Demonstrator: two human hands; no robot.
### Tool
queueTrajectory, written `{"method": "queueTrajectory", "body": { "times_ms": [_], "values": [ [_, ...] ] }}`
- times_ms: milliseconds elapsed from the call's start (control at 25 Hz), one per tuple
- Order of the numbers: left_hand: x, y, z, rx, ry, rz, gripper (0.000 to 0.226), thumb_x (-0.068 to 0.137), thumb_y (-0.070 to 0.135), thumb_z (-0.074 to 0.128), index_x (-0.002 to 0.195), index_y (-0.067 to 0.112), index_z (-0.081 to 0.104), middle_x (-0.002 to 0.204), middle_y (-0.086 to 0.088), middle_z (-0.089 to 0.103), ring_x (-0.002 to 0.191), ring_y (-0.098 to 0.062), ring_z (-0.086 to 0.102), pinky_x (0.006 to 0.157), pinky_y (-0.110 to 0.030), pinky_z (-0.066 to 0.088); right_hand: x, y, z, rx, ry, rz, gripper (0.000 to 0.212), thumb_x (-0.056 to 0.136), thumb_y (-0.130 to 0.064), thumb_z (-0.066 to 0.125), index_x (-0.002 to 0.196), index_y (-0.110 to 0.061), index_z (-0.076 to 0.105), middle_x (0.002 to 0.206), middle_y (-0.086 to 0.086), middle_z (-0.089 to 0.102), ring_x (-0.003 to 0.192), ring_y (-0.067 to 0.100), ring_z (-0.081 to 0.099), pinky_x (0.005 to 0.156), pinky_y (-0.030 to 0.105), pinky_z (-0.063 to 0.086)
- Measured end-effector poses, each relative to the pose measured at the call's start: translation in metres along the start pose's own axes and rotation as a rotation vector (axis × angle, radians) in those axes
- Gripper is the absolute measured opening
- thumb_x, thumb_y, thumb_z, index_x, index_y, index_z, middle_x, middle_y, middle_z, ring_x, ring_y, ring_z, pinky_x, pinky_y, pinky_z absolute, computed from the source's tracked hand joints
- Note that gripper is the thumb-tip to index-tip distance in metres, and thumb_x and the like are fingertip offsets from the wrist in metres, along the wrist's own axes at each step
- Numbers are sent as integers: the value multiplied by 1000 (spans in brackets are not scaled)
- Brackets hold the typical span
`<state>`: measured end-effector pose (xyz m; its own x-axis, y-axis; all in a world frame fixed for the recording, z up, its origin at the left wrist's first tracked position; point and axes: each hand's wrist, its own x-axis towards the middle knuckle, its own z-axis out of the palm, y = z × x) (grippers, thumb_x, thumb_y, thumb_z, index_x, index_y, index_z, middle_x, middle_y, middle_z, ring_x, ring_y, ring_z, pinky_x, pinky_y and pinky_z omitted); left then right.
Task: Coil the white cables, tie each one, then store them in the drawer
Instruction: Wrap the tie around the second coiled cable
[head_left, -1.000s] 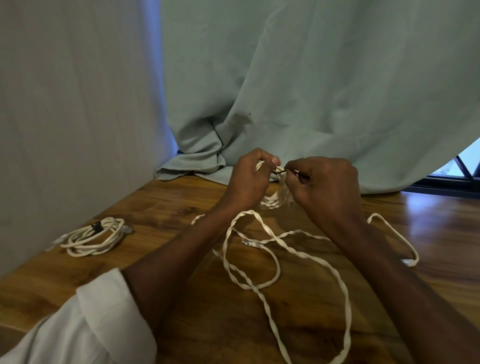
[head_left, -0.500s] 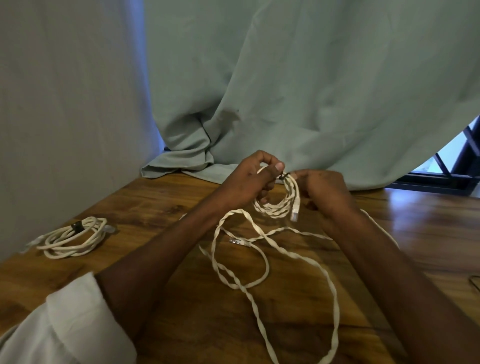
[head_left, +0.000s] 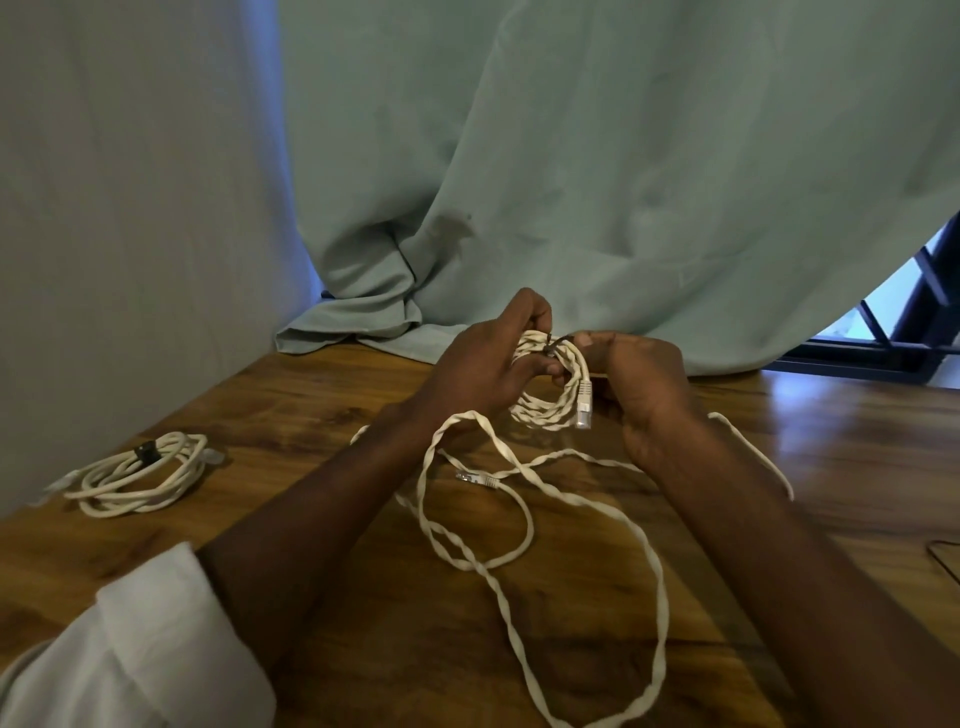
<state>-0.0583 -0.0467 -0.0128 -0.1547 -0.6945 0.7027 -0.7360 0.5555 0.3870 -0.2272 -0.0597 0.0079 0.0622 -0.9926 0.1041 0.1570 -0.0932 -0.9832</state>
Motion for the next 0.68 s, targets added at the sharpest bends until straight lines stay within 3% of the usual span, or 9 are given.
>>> {"method": "queueTrajectory", "body": {
  "times_ms": [200, 400, 520, 640, 680],
  "values": [
    [2, 0, 1, 189, 13, 236, 28, 102, 23, 61, 129, 27, 58, 103, 0, 69, 86, -21, 65, 73, -46, 55, 6, -3, -5, 3, -56, 101, 17, 90, -3, 63, 87, -9, 78, 67, 7, 74, 50, 17, 67, 51, 27, 57],
    [2, -1, 8, 266, 35, 274, 25, 99, 21, 60, 124, 18, 63, 106, -3, 68, 88, -23, 66, 73, -46, 56, 14, 1, -7, 34, -121, 178, 26, 85, 2, 53, 90, -5, 78, 68, 7, 72, 55, 19, 63, 59, 31, 55],
    [4, -2, 9, 314, 97, 253, 25, 97, 15, 64, 122, 16, 63, 107, -5, 67, 86, -23, 65, 71, -42, 56, 14, 3, -6, 26, -106, 27, 16, 94, -8, 65, 100, -8, 79, 79, 7, 77, 65, 21, 72, 62, 32, 60],
    [4, -9, 2, 339, 185, 134, 23, 97, 12, 66, 118, 18, 61, 105, -3, 66, 84, -22, 65, 70, -43, 55, 13, 6, -4, -216, -98, -308, 23, 95, -42, 73, 107, -24, 79, 97, -7, 80, 92, 10, 76, 78, 35, 62],
    [4, -12, -2, 349, 217, 87, 21, 96, 11, 66, 116, 18, 61, 104, -2, 66, 83, -22, 64, 70, -44, 55, 12, 7, 0, -259, -118, -370, 25, 91, -46, 76, 108, -27, 78, 100, -8, 79, 97, 9, 74, 81, 37, 62]
  ]
}}
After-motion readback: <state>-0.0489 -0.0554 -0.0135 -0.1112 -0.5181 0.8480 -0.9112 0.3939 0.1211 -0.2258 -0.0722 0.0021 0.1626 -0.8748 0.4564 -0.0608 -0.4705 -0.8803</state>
